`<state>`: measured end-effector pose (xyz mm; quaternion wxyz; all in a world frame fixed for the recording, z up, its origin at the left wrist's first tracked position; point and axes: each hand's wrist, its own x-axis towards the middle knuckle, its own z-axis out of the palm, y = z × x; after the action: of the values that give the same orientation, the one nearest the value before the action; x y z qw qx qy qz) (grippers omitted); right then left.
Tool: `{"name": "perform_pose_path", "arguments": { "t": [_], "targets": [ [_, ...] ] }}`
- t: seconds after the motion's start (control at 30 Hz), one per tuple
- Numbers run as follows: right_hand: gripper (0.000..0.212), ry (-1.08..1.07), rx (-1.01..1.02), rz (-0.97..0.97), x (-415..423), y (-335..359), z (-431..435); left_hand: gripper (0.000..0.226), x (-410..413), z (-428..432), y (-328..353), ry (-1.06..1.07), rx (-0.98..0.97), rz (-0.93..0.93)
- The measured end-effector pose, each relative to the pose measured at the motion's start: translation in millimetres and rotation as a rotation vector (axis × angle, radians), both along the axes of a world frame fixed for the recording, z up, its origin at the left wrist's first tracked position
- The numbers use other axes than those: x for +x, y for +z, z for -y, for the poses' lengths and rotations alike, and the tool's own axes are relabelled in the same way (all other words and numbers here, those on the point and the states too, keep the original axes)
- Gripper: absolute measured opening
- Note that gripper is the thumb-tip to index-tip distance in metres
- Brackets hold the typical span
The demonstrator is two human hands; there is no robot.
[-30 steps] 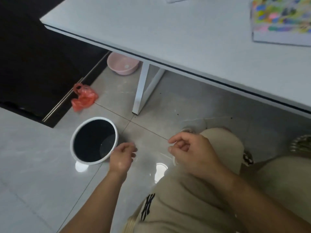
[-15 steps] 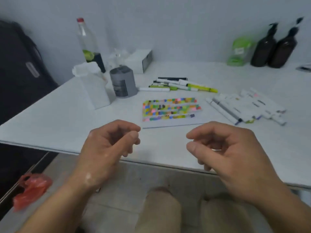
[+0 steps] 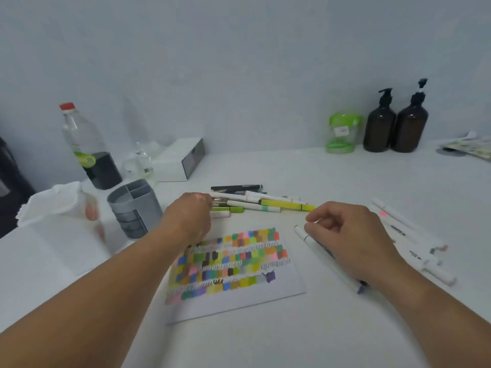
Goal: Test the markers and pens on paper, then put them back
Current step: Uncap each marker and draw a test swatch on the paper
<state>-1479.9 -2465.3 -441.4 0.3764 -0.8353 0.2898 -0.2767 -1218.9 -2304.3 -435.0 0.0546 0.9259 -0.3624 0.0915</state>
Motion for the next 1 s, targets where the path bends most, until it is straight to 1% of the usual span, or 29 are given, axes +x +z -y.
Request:
{"name": "perform_pose_path", "arguments": {
  "t": [0.13,0.17,0.23,0.3,0.43,0.57,0.63,0.7,0.73,0.77,0.8,0.83,0.87,0.9,0.93,1.0],
  "targets": [
    [0.009,0.041,0.059,0.015,-0.4,-15.4,0.5,0.025,17.1,-5.8,-10.9,-0.078,0.12,0.041],
    [0.008,0.05,0.064,0.033,-0.1,-15.0,0.5,0.025,18.0,-6.5,-12.7,-0.092,0.121,0.046],
    [0.007,0.063,0.068,0.06,1.4,-13.4,0.9,0.026,20.8,-5.1,-13.4,-0.079,0.065,0.015],
    [0.008,0.07,0.075,0.061,2.2,-13.7,0.3,0.022,22.8,-0.9,-13.9,-0.088,0.025,0.026],
    [0.011,0.069,0.09,0.063,0.5,-16.8,-3.1,0.011,18.0,6.1,-12.4,-0.128,0.059,0.058],
    [0.015,0.081,0.089,0.091,-1.4,-15.6,-7.0,0.019,13.2,2.9,-7.1,-0.22,0.125,0.08],
    [0.017,0.087,0.08,0.097,-2.6,-14.3,-8.7,0.022,9.4,0.6,1.6,-0.266,0.04,0.127],
    [0.016,0.08,0.074,0.094,-3.2,-13.1,-9.8,0.021,1.3,0.2,16.1,-0.304,-0.165,0.17],
    [0.016,0.076,0.073,0.094,-3.3,-12.5,-10.7,0.018,-4.9,0.0,24.2,-0.305,-0.288,0.152],
    [0.016,0.075,0.07,0.098,-3.1,-12.3,-11.3,0.015,-12.1,0.7,31.9,-0.289,-0.411,0.068],
    [0.016,0.081,0.069,0.109,-2.8,-11.9,-12.2,0.012,-20.4,1.3,37.3,-0.275,-0.547,-0.108],
    [0.015,0.094,0.077,0.132,-2.2,-10.9,-13.6,0.012,-31.2,2.3,41.0,-0.283,-0.689,-0.388],
    [0.014,0.116,0.095,0.152,-2.0,-9.6,-15.6,0.013,-43.9,3.0,42.3,-0.323,-0.83,-0.707],
    [0.015,0.148,0.122,0.168,-1.3,-8.1,-18.1,0.013,-54.8,3.2,39.4,-0.356,-0.934,-0.952],
    [0.022,0.186,0.146,0.176,-0.8,-7.5,-20.6,0.013,-64.3,3.7,34.0,-0.378,-1.012,-1.116],
    [0.038,0.241,0.179,0.164,0.9,-9.8,-23.7,0.017,-78.7,4.2,19.7,-0.385,-1.1,-1.314]
  ]
}}
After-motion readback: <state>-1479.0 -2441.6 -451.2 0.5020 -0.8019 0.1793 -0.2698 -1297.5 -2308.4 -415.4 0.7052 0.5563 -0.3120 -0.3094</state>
